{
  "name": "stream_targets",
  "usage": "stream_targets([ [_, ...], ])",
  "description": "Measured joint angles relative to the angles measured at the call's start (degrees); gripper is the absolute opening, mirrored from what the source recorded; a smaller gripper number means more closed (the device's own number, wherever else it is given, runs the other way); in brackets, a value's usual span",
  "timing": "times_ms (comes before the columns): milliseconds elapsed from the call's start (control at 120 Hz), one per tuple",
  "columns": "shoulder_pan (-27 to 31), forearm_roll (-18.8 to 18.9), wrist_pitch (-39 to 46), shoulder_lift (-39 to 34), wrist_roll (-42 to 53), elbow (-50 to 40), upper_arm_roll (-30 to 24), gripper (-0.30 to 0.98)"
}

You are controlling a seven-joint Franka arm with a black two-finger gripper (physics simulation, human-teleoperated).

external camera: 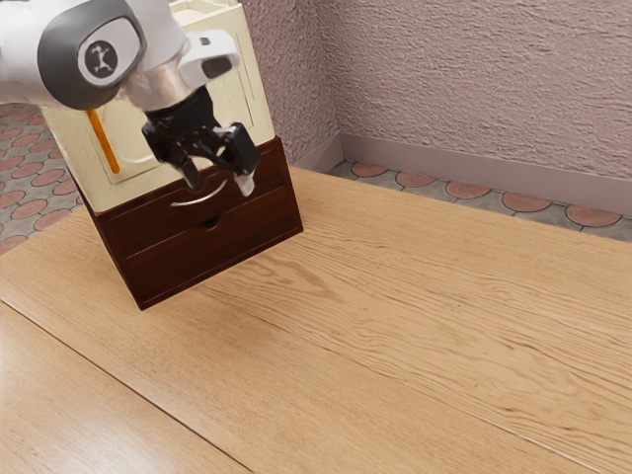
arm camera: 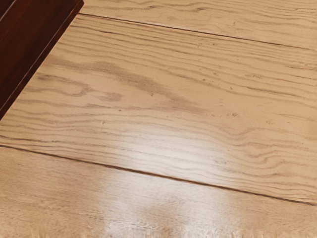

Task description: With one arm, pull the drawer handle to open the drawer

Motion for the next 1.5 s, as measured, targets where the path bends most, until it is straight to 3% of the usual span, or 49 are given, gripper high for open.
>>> stream_targets([
  [192, -14.6, 0.9, -8.5, -3.1, -23.2, -2.1, 4.0, 0.68],
  [300, -12.0, -0.9, -10.6, -4.7, -33.7, -5.8, 5.5, 0.68],
  [367, -8.1, -2.0, -11.5, -4.7, -39.5, -6.1, 3.3, 0.68],
  [475, -10.1, -2.8, -9.0, -0.4, -43.5, -5.5, 2.0, 0.68],
  [583, -12.0, -2.5, -3.7, 3.1, -40.9, -5.2, 1.9, 0.68],
  [658, -9.4, -0.4, -0.6, 4.7, -37.1, -4.7, 1.8, 0.68],
  [783, -2.5, 8.1, 2.7, 5.8, -31.3, -4.5, 1.4, 0.69],
  [958, -3.8, 14.6, 9.0, 7.1, -24.2, -5.5, 0.3, 0.69],
  [992, -3.8, 14.2, 10.4, 7.2, -23.4, -5.8, 0.2, 0.69],
  [1142, -3.6, 5.8, 17.6, 7.0, -22.8, -8.3, 0.1, 0.69],
  [1233, -3.2, 3.6, 20.0, 6.4, -22.7, -9.9, 0.2, 0.69],
  [1500, 0.2, 7.1, 22.2, 7.6, -13.3, -9.5, 0.3, 0.69],
])
